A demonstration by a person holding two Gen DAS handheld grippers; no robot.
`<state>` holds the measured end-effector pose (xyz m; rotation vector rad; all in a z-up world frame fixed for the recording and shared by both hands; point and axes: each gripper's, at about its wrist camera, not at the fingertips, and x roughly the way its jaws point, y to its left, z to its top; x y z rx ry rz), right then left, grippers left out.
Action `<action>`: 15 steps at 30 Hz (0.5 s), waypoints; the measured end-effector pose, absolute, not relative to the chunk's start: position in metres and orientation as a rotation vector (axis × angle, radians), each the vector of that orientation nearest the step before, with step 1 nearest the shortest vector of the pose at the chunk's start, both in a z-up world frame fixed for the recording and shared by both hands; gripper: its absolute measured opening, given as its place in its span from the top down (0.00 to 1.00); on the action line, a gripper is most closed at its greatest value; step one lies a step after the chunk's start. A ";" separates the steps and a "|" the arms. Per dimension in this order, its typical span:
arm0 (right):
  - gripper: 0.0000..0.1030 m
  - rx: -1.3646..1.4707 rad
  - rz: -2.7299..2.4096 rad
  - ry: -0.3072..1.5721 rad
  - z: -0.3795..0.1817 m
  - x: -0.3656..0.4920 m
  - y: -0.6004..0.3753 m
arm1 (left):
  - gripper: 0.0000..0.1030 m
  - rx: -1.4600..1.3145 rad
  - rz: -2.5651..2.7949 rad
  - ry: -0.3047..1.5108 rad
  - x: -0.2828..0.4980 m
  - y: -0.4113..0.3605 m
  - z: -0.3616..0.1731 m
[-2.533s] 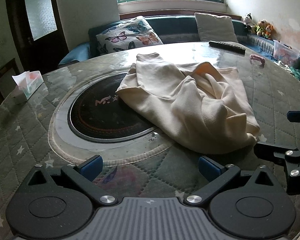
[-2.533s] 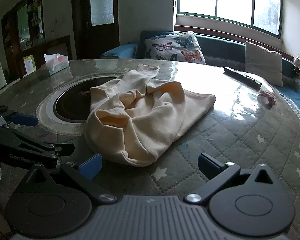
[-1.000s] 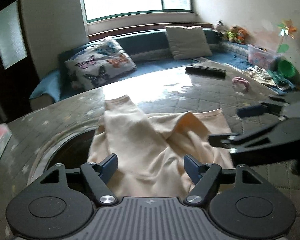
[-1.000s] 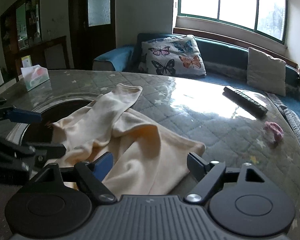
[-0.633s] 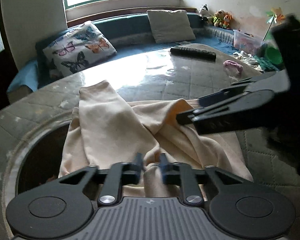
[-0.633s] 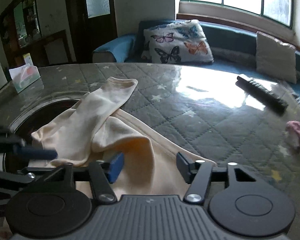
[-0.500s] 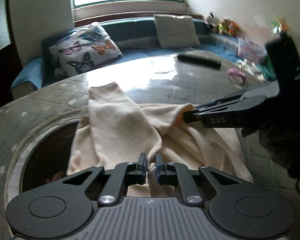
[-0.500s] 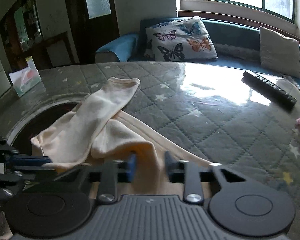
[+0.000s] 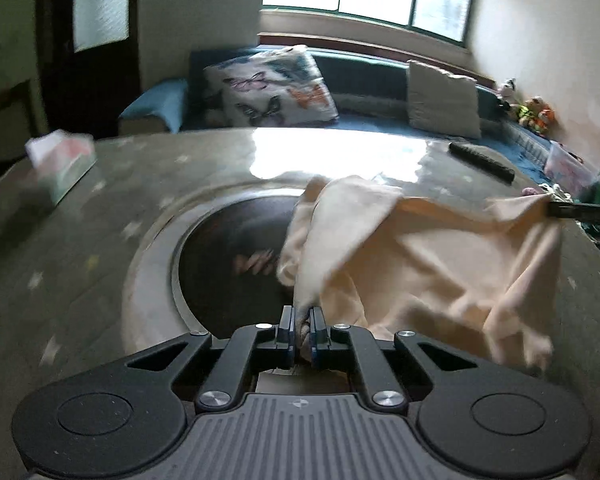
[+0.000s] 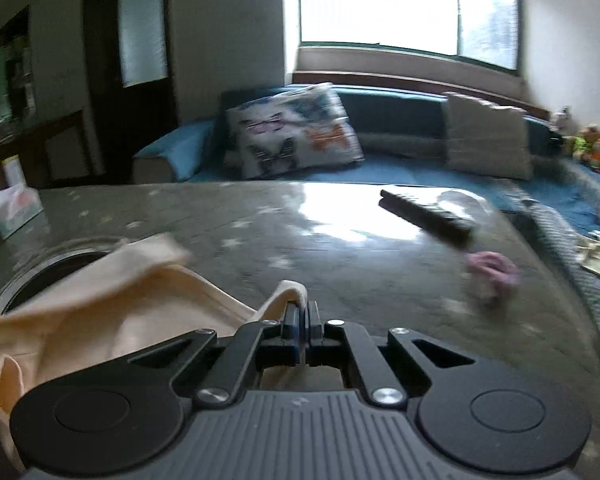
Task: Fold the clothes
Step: 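Grasp the shirt edges with both grippers and lift it off the table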
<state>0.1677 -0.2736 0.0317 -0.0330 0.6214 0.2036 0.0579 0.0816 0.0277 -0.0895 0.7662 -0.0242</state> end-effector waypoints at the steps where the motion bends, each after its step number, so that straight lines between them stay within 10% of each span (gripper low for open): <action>1: 0.98 -0.027 0.179 0.622 0.033 0.160 -0.282 | 0.93 -0.096 -0.026 0.779 0.052 0.084 0.026; 12: 0.87 -0.074 0.004 0.742 0.008 0.116 -0.331 | 0.83 -0.010 -0.050 0.800 0.052 0.077 0.036; 15: 0.70 -0.076 0.021 0.717 0.011 0.119 -0.327 | 0.79 0.047 -0.081 0.754 0.065 0.059 0.038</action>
